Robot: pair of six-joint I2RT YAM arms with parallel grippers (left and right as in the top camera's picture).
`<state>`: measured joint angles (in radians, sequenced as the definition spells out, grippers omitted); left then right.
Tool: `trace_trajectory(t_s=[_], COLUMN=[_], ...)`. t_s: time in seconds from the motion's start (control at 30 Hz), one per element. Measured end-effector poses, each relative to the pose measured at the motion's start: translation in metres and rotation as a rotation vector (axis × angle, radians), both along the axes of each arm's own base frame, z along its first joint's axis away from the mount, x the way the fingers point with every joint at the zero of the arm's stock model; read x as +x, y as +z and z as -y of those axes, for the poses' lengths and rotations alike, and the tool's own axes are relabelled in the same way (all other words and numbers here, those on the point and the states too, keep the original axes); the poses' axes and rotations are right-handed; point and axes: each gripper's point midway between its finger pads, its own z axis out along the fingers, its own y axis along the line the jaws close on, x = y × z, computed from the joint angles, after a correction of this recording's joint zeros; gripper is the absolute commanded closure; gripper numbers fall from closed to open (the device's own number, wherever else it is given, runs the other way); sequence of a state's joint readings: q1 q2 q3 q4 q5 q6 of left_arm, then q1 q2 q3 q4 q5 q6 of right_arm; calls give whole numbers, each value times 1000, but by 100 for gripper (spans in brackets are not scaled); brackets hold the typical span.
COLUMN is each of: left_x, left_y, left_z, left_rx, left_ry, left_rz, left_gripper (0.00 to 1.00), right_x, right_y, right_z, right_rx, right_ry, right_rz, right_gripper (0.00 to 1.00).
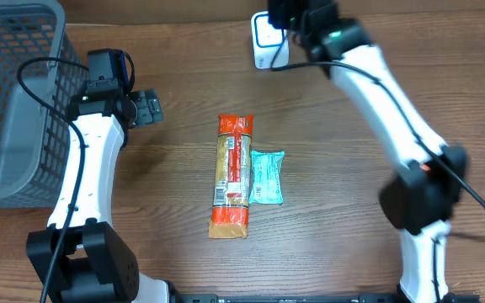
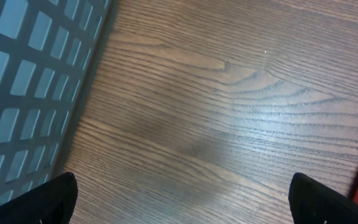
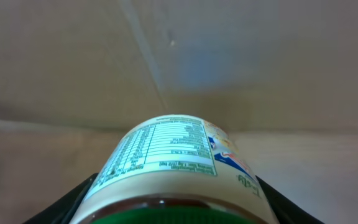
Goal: Scan the item barcode
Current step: 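Carry the jar right and set it down near the orange packet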
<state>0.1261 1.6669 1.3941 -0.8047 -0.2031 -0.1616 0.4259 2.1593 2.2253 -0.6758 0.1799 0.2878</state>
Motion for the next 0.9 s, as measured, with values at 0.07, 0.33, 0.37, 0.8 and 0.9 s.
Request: trace_trajectory(t_s=[0.07,0.33,0.37,0.8,0.9], left_x=[0,0,0,0,0], left_y=[0,0,0,0,0], left_z=[0,0,0,0,0], left_rx=[0,0,0,0,0], left_ry=[0,0,0,0,0], left_rz=[0,0,0,0,0], left_gripper=[0,0,0,0,0], right_x=[-31,-130,-141,-212,-213], right_y=[11,-106,-127,-250,-251], right_z=[18,89,97,186,207], right_rx=[-41,-277,-300,-329,-296], right_ry=[-6,-68,-84,-266,-318], right_rz=[-83,-687,-764,-1150,-1169], right_gripper=[67,76,76,78,74])
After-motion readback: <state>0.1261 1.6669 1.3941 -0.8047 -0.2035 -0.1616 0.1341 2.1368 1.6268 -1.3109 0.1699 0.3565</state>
